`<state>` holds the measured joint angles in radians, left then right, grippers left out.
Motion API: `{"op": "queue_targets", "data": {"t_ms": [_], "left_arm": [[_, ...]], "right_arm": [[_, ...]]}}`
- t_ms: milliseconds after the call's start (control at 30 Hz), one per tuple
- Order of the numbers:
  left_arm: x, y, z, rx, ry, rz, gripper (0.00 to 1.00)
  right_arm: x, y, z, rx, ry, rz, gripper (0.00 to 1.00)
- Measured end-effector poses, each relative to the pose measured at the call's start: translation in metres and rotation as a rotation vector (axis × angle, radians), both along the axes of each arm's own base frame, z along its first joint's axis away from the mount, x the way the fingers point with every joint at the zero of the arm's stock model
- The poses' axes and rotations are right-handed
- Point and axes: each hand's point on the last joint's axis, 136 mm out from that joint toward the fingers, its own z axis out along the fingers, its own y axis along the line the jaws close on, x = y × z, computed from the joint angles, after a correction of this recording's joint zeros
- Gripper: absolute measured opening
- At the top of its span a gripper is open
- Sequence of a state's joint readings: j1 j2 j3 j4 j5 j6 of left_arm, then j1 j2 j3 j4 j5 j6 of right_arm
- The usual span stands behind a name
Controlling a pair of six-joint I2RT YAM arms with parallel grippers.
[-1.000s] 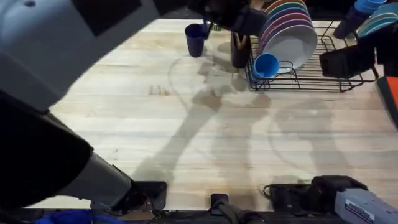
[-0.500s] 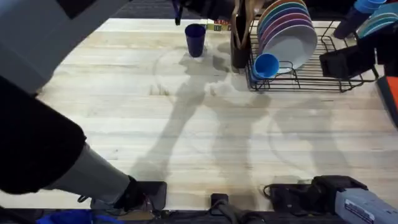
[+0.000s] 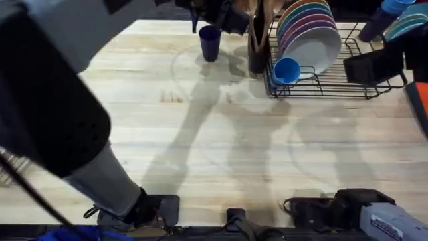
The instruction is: Pick up the cup on the table and put them onto the rack.
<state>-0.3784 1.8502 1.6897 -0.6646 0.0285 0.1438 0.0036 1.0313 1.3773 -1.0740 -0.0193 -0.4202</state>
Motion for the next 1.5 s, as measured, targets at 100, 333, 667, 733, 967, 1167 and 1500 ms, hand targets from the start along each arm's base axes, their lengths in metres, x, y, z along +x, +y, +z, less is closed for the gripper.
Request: {"op": "queue_targets", "data": {"t_ms": [100, 333, 667, 733, 967, 1167, 1500], "left_arm": [[0.006, -0.001, -0.015, 0.008, 0.019, -0.001, 0.992], [0.015, -0.004, -0.035, 0.016, 0.035, -0.003, 0.993], [0.018, -0.006, -0.075, 0.041, 0.107, -0.006, 0.993], [0.018, -0.007, -0.083, 0.044, 0.124, -0.009, 0.993], [0.017, -0.011, -0.101, 0.04, 0.159, -0.022, 0.993], [0.02, -0.012, -0.104, 0.036, 0.153, -0.023, 0.974], [0.022, -0.013, -0.103, 0.033, 0.143, -0.027, 0.439]], "right_arm": [[0.0, 0.0, 0.0, 0.0, 0.0, 0.0, 0.996], [0.0, 0.0, 0.0, 0.0, 0.0, 0.0, 0.996], [0.0, 0.0, 0.0, 0.0, 0.0, 0.0, 0.996], [0.0, 0.0, 0.0, 0.0, 0.0, 0.0, 0.996], [0.0, 0.0, 0.0, 0.0, 0.0, 0.0, 0.996], [0.0, 0.0, 0.0, 0.0, 0.0, 0.0, 0.997], [0.0, 0.0, 0.0, 0.0, -0.001, 0.0, 0.996]]}}
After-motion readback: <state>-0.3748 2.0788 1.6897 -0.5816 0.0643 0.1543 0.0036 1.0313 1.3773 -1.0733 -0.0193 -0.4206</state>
